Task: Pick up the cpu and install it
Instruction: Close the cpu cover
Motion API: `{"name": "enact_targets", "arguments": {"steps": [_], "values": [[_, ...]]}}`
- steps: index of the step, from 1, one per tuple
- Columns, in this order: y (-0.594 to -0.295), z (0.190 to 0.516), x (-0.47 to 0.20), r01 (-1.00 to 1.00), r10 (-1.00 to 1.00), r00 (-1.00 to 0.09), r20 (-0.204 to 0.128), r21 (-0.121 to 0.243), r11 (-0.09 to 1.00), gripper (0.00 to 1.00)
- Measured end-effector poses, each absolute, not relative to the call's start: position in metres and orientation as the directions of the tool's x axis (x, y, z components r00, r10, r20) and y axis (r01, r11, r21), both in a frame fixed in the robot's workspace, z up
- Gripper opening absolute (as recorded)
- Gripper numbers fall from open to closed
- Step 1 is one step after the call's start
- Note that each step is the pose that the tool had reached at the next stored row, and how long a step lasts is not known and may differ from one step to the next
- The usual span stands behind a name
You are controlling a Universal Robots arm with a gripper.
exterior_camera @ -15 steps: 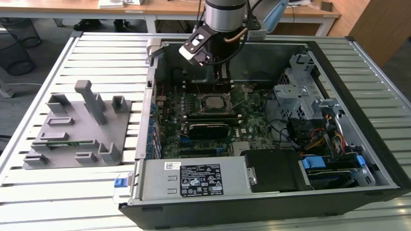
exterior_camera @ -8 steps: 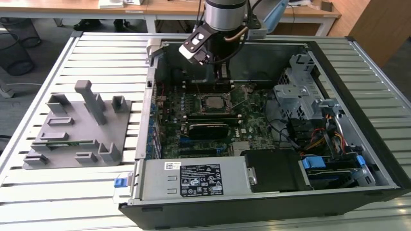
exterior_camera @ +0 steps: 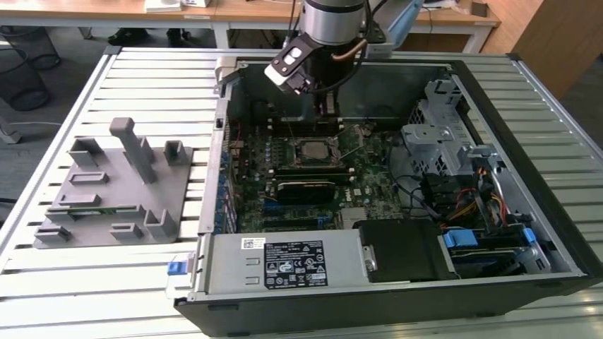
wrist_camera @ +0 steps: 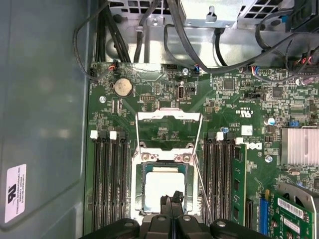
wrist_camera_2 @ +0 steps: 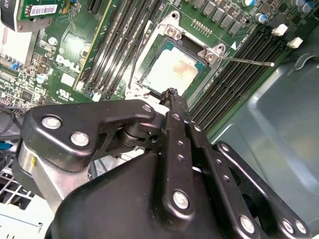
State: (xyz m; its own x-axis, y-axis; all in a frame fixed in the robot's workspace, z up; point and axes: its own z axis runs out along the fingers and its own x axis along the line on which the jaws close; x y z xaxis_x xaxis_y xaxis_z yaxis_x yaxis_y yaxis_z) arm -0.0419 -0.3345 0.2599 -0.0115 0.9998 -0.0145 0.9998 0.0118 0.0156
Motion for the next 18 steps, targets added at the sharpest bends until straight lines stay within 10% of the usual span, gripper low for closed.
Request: {"name": "enact_targets", "arguments": {"steps": [18], "values": [[-0.344,0.259,-0.022,1.0,1.0,-0.012,0.001,0.007,0.012,0.11]]}}
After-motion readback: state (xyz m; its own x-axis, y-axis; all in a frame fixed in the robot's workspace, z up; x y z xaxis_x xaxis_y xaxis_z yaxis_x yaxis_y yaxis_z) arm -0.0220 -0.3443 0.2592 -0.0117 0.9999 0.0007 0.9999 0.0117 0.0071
